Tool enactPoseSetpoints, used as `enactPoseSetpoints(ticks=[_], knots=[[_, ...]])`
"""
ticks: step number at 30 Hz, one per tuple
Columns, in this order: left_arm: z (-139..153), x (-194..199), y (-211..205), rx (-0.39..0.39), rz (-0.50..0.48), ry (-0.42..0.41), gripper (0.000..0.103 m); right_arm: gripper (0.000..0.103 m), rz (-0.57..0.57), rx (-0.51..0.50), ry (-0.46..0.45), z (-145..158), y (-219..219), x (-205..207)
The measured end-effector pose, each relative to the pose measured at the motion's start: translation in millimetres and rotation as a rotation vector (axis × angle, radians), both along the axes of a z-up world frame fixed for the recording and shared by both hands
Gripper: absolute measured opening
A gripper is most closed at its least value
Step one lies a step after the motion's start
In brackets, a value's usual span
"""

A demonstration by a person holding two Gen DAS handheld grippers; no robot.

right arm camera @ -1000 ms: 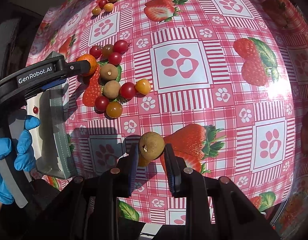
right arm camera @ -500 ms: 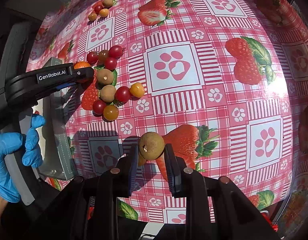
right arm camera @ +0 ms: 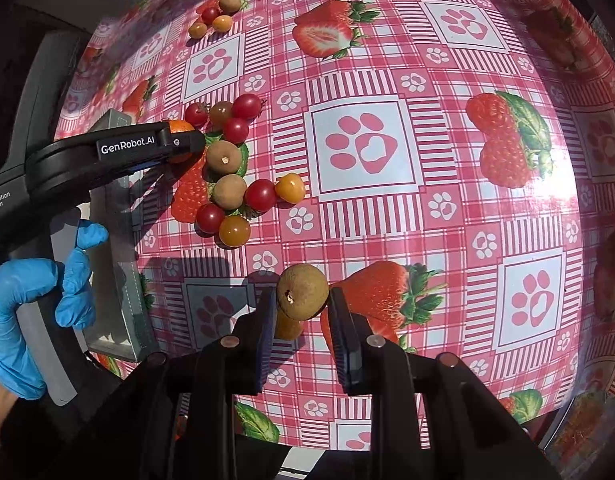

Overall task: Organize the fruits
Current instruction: 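Grasp a kiwi with the right gripper while the left gripper grasps the mandarin orange, then carry the mandarin orange and kiwi over the white tray with both grippers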

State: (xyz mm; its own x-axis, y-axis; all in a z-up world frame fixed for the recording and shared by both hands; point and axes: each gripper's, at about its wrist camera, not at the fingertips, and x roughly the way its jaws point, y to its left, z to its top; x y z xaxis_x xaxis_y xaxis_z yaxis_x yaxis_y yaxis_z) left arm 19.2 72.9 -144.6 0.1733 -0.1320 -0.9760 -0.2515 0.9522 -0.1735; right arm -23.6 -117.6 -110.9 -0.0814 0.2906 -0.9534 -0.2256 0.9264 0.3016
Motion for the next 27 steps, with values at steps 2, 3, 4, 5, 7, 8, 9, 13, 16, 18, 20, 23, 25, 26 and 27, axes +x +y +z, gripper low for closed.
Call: enactPoseSetpoints(ticks=[2,3,4,5,7,8,9,13,16,18,20,23,25,26,27], knots=[[1,0,0,-0.006,0.003,-0.012,0.036,0.029,-0.006,0.0,0.003,0,-1,0],[2,0,-1,-0.007,0.004,-0.018,0.036,0.029,-0.008,0.0,0.004,-1,-1,0],[4,1,-1,-0.008,0.004,-0.024,0.036,0.029,-0.009,0.0,0.004,-1,-2,0],[5,0,1,-0.011,0.003,-0.029,0.036,0.029,-0.012,0.001,0.003,0,-3,0],[10,-4,5,-0.011,0.0,-0.037,0.036,0.029,-0.018,0.004,0.001,1,-5,0],[14,-6,6,-0.011,-0.001,-0.044,0.036,0.029,-0.02,0.007,-0.001,2,-5,0],[18,-10,6,-0.014,0.0,-0.052,0.036,0.029,-0.021,0.008,-0.002,3,-5,1],[40,-24,14,-0.025,0.002,-0.088,0.036,0.029,-0.006,0.017,-0.013,9,1,4],[56,-36,22,-0.03,0.011,-0.113,0.036,0.029,0.017,0.026,-0.026,15,12,9],[65,-46,34,-0.038,0.024,-0.127,0.036,0.029,0.042,0.039,-0.039,18,22,12],[72,-52,43,-0.039,0.037,-0.139,0.036,0.029,0.067,0.046,-0.047,22,35,15],[79,-64,57,-0.027,0.065,-0.152,0.036,0.029,0.11,0.054,-0.057,26,55,18],[82,-72,71,-0.016,0.092,-0.157,0.036,0.029,0.141,0.062,-0.059,27,71,20],[83,-75,79,-0.012,0.107,-0.159,0.036,0.029,0.158,0.065,-0.06,28,80,21],[83,-78,86,-0.006,0.124,-0.16,0.036,0.029,0.176,0.067,-0.062,29,88,21]])
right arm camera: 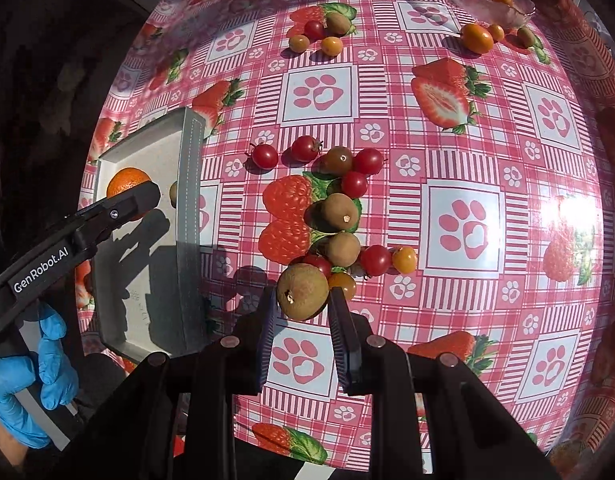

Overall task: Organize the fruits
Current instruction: 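Carry the mandarin orange and kiwi over the white tray with both grippers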

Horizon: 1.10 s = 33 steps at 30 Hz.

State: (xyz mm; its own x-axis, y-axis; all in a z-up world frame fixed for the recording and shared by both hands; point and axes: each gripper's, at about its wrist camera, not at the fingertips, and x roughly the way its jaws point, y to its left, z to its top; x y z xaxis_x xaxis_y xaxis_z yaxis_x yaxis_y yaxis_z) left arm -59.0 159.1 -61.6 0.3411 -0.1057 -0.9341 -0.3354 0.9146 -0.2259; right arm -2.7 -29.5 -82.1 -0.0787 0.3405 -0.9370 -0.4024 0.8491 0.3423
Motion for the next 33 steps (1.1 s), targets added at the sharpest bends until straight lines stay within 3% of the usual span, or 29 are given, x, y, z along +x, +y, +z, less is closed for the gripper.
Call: enactPoseSetpoints(ticks=[9,16,24,33], knots=[[-11,-20,71,0.053,0.11,0.029,0.036,0.029,0.138,0.034,-0.006,3,82,-2],[-32,-10,108,0.098,0.14,0.065,0.036,0.029,0.195,0.052,-0.014,-5,148,7],[-63,2,123,0.089,0.148,0.137,0.036,0.028,0.222,0.012,0.005,-28,203,23],[-74,2,121,0.096,0.119,0.168,0.036,0.029,0.254,-0.049,0.019,-54,221,23]])
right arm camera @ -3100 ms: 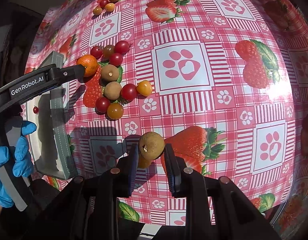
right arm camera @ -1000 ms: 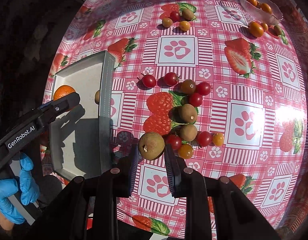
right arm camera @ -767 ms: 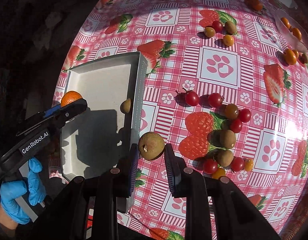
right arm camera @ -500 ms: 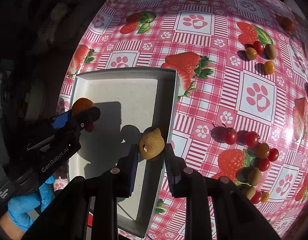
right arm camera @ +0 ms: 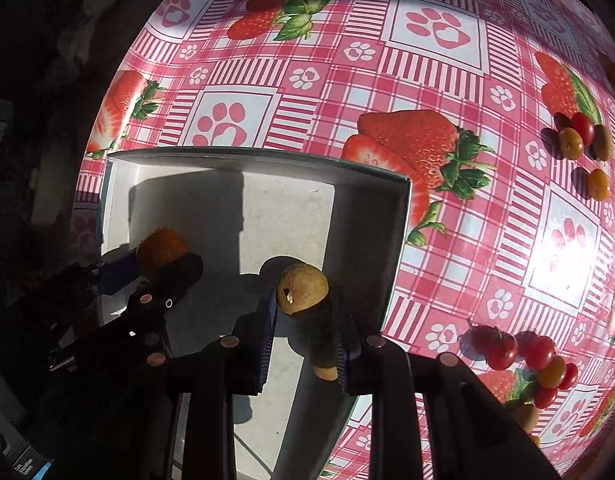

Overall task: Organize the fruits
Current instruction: 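Carry the mandarin orange and kiwi over the white tray with both grippers, then open the left gripper to drop the orange while the right gripper drops the kiwi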

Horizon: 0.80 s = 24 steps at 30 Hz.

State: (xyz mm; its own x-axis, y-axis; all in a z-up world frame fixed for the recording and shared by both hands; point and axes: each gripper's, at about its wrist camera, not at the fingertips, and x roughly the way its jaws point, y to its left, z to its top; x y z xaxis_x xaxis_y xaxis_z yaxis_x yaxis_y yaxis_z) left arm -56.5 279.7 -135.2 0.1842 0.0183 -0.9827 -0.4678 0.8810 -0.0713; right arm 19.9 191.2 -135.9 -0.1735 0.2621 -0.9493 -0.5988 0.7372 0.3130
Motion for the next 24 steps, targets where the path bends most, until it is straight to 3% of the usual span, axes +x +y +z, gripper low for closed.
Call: enactPoseSetpoints(ticks=[2,7,9,12,14,18,24], knots=[[-2,1,0,0.003,-0.005,0.011,0.036,0.029,0.004,-0.003,-0.008,0,2,-1],[-4,0,6,0.008,0.029,0.025,0.064,0.031,-0.011,0.011,0.02,-2,0,5],[-3,-4,10,0.011,0.049,0.029,0.067,0.036,-0.023,0.037,0.037,2,-5,8],[1,-7,16,0.005,0.07,0.043,0.067,0.06,-0.048,0.086,0.029,16,-11,14],[5,-10,16,-0.025,0.065,0.03,0.067,0.092,-0.069,0.113,0.021,26,-17,16],[21,-8,4,-0.001,0.012,0.025,0.067,0.092,-0.094,0.146,-0.017,48,-35,15],[31,-12,-48,-0.004,-0.086,0.028,0.067,0.092,-0.154,0.083,-0.052,47,-91,-1]])
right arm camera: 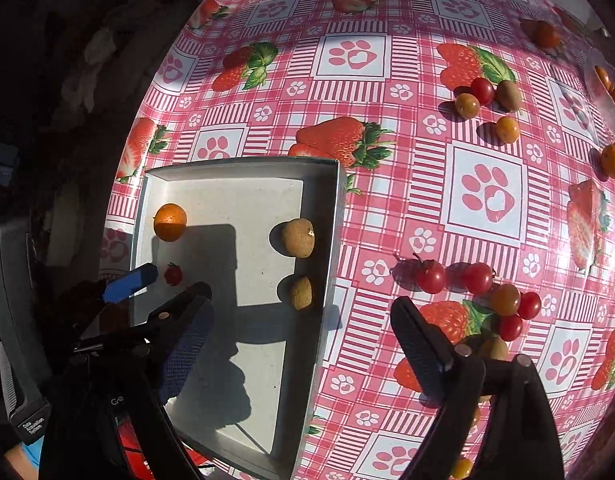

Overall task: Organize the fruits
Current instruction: 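Move both grippers back to the fruit pile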

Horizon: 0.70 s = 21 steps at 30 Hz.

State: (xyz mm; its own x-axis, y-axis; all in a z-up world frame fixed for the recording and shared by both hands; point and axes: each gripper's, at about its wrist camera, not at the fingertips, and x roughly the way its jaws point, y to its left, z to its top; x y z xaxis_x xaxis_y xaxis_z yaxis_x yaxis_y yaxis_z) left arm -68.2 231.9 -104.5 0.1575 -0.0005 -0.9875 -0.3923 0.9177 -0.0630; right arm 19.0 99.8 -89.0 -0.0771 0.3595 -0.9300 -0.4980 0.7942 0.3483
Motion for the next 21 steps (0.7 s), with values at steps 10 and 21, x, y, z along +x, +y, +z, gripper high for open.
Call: enactPoseSetpoints(ticks=[10,21], knots=[[18,7,-100,0.024,-0.264,-0.019,0.067,0.092,-0.137,-0.133,0.026,-23,-129,-36],[14,28,-173,-0.004,-0.447,0.0,0.067,0.092,-0.245,-0.213,0.131,-54,-216,-68]])
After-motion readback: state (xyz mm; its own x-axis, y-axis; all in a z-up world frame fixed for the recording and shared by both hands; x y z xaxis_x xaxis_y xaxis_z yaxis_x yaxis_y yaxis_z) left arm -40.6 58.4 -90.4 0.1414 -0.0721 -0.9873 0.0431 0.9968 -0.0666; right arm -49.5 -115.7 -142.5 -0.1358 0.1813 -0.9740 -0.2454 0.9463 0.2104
